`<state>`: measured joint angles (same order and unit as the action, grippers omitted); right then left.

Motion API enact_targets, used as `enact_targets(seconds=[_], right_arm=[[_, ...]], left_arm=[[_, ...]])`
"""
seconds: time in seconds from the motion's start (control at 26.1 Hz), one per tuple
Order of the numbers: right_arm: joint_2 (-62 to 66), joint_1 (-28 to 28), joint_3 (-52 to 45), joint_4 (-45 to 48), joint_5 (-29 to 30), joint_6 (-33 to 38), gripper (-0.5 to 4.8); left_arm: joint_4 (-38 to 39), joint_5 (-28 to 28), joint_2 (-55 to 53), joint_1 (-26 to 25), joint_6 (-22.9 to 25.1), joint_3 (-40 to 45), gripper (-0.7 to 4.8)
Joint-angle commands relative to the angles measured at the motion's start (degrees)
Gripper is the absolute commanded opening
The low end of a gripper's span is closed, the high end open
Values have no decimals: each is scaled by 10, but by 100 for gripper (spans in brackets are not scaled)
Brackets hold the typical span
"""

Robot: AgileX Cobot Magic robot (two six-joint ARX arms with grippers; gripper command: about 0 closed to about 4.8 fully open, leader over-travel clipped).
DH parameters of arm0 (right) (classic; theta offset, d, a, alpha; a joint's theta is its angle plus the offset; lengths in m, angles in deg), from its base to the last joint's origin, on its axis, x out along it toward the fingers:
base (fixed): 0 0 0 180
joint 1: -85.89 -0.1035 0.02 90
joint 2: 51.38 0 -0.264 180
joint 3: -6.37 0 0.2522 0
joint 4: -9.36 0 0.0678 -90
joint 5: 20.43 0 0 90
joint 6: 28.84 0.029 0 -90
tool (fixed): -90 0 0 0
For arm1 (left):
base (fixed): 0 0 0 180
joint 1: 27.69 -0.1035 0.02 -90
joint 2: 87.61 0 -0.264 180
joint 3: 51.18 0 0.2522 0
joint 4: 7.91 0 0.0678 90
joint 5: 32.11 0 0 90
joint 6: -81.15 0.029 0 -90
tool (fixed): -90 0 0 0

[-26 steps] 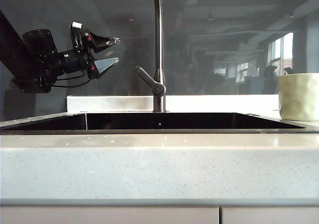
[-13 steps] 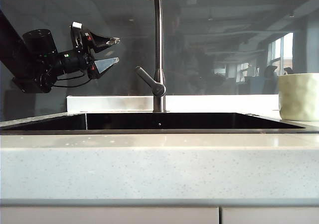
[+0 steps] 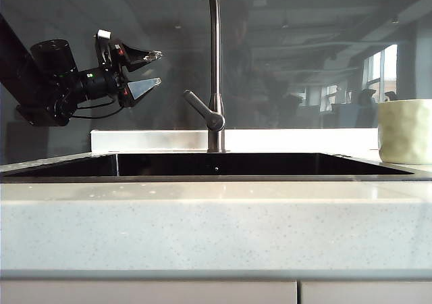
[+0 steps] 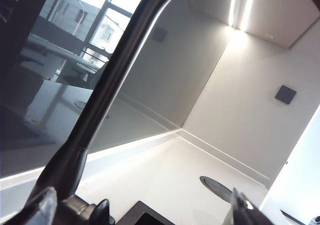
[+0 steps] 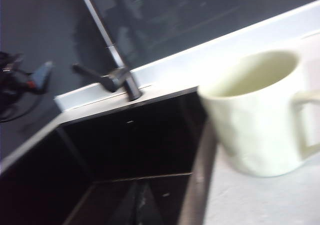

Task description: Pick up the mug next to the sink, go to the faucet to get some water, pour the water into the sink, and finally put the mug back to its place.

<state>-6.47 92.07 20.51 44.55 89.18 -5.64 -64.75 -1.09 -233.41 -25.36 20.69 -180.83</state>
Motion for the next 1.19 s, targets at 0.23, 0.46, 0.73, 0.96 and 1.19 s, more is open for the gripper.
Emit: enact_targets(seconds=[0.23, 0.46, 0.73, 0.96, 1.19], right_arm=[[-157, -78, 2, -205, -158, -99, -2], [-285, -99, 2, -349, -189, -116, -2], [-415, -101, 2, -460, -198, -128, -2], [-450, -105, 2, -501, -211, -130, -2], [-450, -115, -3, -502, -217, -130, -2]], left_arm=[[-6, -2, 4, -1, 1, -3, 479], [-6, -3, 4, -1, 1, -3, 479], [-6, -2, 4, -1, 1, -3, 479], [-6, -2, 4, -1, 1, -3, 479], [-6, -3, 4, -1, 1, -3, 479]])
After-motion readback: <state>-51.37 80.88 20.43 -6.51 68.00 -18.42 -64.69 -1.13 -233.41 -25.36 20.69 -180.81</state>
